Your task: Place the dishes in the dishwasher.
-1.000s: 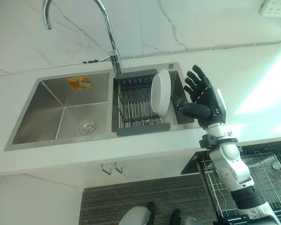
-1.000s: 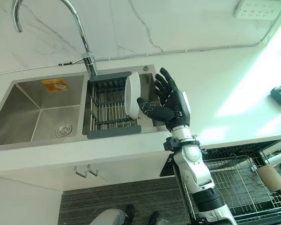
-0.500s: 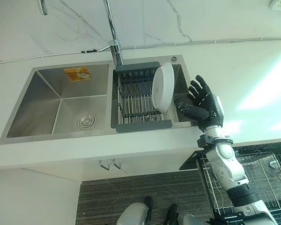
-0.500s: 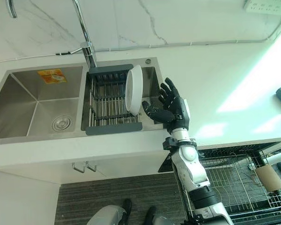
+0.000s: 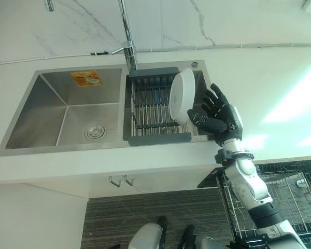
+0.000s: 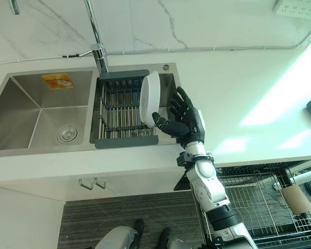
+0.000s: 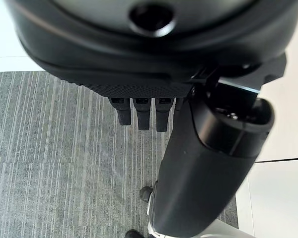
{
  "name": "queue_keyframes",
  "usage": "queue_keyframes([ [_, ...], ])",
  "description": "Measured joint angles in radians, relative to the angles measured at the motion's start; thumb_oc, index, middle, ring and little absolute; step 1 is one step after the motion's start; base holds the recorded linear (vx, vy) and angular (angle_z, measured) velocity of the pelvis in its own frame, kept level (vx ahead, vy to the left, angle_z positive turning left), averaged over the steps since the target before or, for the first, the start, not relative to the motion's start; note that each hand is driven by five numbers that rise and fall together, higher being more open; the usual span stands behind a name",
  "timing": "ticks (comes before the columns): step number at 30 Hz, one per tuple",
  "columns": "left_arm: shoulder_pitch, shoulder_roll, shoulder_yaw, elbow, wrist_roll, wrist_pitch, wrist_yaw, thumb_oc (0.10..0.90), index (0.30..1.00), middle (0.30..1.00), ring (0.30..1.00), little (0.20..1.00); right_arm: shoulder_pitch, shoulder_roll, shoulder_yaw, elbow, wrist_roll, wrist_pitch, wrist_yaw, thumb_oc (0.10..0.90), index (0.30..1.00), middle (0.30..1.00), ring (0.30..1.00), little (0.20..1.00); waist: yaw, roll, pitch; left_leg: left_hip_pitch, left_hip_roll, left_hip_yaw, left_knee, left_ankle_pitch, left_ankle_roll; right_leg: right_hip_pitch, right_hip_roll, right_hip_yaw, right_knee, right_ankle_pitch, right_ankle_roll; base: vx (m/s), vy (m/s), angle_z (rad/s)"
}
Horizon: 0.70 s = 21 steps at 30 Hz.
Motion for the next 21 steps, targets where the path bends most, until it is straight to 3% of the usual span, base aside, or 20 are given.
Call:
queue_keyframes([
  [21, -0.010, 0.014, -0.059, -0.009, 0.051, -0.022, -0.045, 0.800, 0.900, 0.900, 0.900, 0.900, -0.098, 0.035, 0.030, 0.076, -0.001, 0.030, -0.035, 0.800, 0.900, 0.900, 0.900, 0.900, 0.026, 0.011, 0.039, -0.004, -0.003, -0.021, 0.009, 0.000, 0.000, 0.013, -0.002, -0.021, -0.008, 0.006, -0.001, 0.00, 0.008, 0.02],
])
